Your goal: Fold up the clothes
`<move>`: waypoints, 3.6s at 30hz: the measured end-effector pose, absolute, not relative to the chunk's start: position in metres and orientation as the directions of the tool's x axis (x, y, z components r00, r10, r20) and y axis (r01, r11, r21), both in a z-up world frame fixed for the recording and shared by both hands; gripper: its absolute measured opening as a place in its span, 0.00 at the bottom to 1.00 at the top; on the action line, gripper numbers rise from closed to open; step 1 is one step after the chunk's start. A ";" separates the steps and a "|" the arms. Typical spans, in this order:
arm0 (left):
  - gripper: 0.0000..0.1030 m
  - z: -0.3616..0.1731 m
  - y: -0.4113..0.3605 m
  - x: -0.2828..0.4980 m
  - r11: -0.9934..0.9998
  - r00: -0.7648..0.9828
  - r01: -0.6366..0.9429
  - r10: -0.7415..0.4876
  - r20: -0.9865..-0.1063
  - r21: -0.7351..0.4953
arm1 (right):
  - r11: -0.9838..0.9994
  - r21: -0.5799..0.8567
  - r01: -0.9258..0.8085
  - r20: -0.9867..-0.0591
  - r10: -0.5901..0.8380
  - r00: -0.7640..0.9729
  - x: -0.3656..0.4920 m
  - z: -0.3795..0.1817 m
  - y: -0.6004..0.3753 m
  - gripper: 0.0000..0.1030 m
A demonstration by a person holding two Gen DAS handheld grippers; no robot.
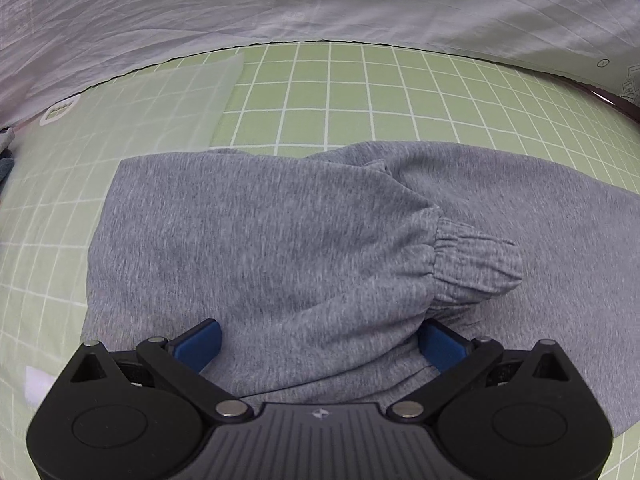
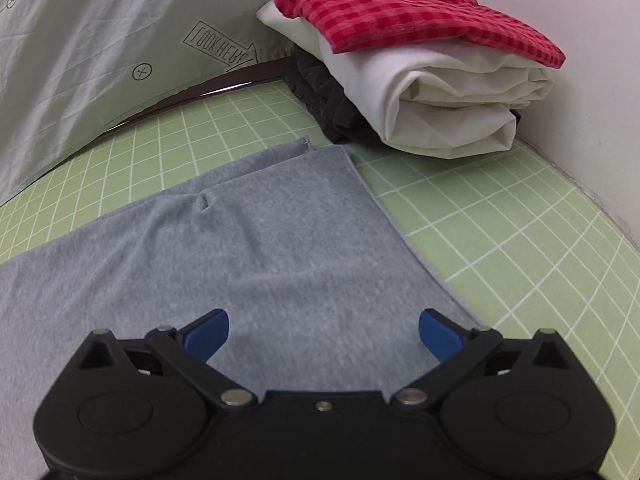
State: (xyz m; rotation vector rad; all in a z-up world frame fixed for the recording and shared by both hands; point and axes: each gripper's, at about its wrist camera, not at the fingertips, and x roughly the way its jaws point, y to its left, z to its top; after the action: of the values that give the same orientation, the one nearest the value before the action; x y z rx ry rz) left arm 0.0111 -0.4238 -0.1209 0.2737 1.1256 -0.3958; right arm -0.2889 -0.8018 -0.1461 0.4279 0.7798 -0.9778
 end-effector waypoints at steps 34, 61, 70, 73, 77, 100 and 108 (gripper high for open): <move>1.00 -0.124 -0.413 0.017 0.906 0.327 0.420 -0.204 -0.923 -0.051 | 0.653 0.015 0.758 -0.720 -0.519 0.461 -0.264 -0.140 -0.801 0.12; 1.00 -0.088 -0.362 0.024 0.856 0.387 0.514 -0.289 -0.876 -0.055 | 0.904 -0.001 0.428 -0.729 -0.294 0.619 -0.122 -0.112 -0.570 0.13; 1.00 -0.118 -0.355 0.021 0.876 0.337 0.479 -0.246 -0.909 -0.060 | 0.882 0.043 0.468 -0.718 -0.299 0.629 -0.134 -0.105 -0.569 0.36; 1.00 -0.124 -0.356 0.017 0.877 0.341 0.479 -0.225 -0.913 -0.037 | 0.847 0.076 0.526 -0.671 -0.346 0.655 -0.152 -0.089 -0.582 0.42; 1.00 -0.129 -0.361 0.012 0.874 0.366 0.486 -0.194 -0.910 0.009 | 0.764 0.069 0.642 -0.656 -0.450 0.607 -0.176 -0.085 -0.607 0.54; 1.00 -0.129 -0.359 0.005 0.881 0.411 0.473 -0.198 -0.890 0.022 | 0.833 -0.126 0.539 -0.718 -0.451 0.530 -0.184 -0.129 -0.577 0.81; 1.00 -0.128 -0.357 0.004 0.881 0.416 0.473 -0.201 -0.887 0.022 | 0.920 -0.070 0.385 -0.695 -0.322 0.642 -0.170 -0.116 -0.544 0.82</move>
State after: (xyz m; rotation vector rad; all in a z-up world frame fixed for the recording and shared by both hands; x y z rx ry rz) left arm 0.0037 -0.3571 -0.1282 0.2873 1.0625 -0.4305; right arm -0.1696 -0.5441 -0.1158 0.0870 0.7748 -0.4036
